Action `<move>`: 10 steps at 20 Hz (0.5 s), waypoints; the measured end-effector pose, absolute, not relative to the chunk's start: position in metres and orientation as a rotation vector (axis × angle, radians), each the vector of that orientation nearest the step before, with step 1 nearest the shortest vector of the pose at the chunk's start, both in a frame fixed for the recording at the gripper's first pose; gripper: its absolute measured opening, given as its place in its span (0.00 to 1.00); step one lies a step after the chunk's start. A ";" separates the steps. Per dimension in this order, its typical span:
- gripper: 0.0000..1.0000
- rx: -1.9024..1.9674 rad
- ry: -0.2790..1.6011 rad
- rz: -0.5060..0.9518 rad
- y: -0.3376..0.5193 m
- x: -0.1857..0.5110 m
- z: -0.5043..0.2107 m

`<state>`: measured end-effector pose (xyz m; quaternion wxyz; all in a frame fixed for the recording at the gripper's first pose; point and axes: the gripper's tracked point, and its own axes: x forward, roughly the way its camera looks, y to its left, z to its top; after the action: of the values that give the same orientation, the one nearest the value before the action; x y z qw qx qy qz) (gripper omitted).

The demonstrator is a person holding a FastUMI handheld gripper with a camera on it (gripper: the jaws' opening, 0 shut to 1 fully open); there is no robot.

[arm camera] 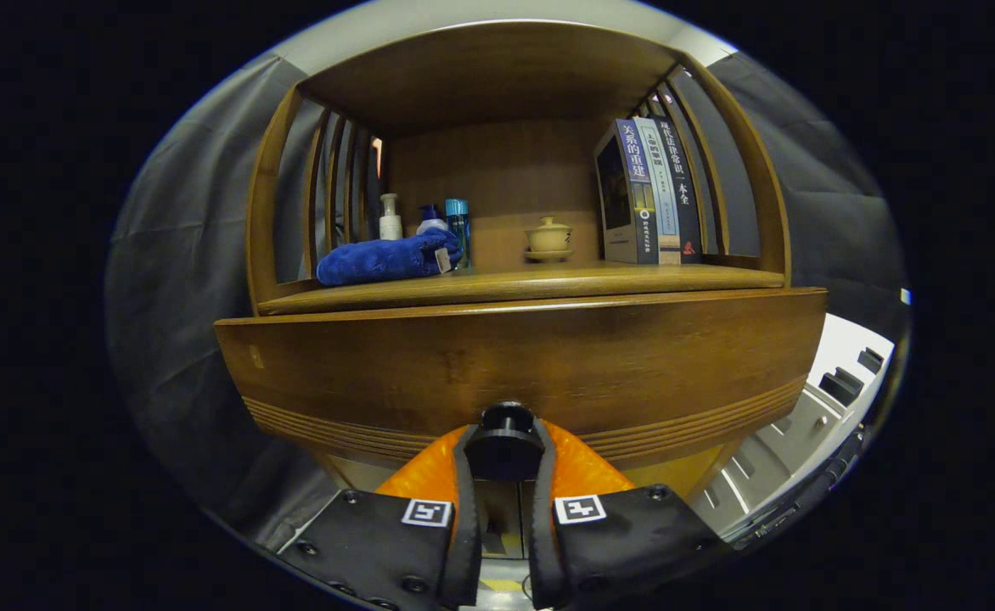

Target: Pull open the drawer, take out the items inside it, and place them on the countertop above the cabinet.

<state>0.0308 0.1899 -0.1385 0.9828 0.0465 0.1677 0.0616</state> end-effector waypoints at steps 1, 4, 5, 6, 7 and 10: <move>0.31 0.095 0.336 0.128 0.190 0.024 -0.136; 0.31 0.081 0.343 0.138 0.189 -0.002 -0.132; 0.31 0.079 0.344 0.143 0.189 -0.007 -0.130; 0.31 0.068 0.352 0.147 0.189 -0.014 -0.130; 0.31 0.058 0.350 0.146 0.185 -0.023 -0.128; 0.31 0.045 0.361 0.154 0.187 -0.043 -0.126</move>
<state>-0.0431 0.1868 -0.1262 0.9805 0.0223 0.1795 0.0764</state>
